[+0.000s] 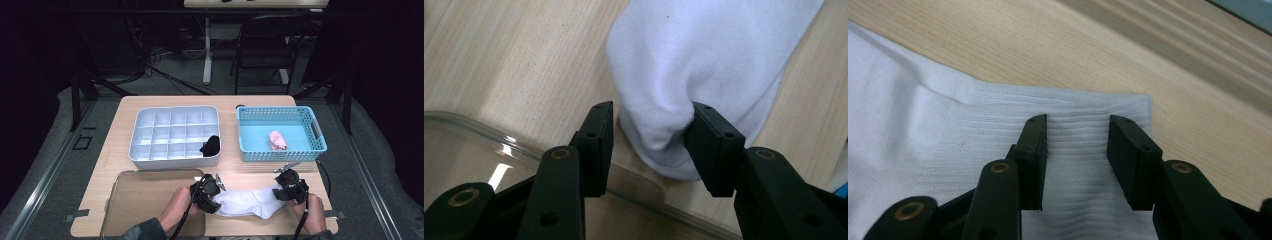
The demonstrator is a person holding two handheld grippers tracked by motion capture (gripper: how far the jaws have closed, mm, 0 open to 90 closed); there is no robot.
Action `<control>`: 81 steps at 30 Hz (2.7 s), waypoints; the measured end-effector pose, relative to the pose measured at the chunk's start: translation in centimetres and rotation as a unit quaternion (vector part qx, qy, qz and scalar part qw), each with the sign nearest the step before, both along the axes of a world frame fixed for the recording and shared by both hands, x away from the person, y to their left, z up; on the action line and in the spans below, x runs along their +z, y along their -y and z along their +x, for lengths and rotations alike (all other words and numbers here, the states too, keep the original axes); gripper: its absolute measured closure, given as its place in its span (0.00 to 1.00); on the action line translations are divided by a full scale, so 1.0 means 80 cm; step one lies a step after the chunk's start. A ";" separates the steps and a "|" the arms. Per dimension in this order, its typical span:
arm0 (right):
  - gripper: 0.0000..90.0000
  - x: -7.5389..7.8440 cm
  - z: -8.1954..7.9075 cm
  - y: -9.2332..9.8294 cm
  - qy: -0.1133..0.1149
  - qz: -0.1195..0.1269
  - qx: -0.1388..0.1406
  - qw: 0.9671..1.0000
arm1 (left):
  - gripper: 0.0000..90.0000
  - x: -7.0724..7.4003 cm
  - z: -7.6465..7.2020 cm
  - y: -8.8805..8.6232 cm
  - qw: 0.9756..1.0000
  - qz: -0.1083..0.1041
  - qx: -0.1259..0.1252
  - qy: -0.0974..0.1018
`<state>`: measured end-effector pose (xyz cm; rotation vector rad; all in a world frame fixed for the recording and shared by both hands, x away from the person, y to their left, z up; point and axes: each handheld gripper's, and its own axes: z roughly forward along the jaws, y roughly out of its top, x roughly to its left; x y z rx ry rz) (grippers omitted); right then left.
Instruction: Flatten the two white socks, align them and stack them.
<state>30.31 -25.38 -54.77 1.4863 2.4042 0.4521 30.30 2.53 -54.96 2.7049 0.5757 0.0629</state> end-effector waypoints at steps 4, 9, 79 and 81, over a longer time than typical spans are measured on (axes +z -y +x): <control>0.64 0.003 0.005 0.004 -0.014 0.003 0.019 1.000 | 0.59 0.001 0.002 -0.002 1.000 -0.004 0.005 -0.002; 0.62 0.021 0.008 0.023 0.014 0.039 0.006 0.999 | 0.61 0.017 0.005 -0.006 0.999 -0.048 0.022 0.005; 0.26 -0.003 0.018 0.049 0.003 0.102 -0.034 0.994 | 0.38 0.006 0.015 -0.018 0.996 -0.055 0.072 -0.013; 0.29 -0.003 0.019 0.052 -0.004 0.097 -0.030 0.995 | 0.41 0.005 0.015 -0.016 0.996 -0.048 0.069 -0.012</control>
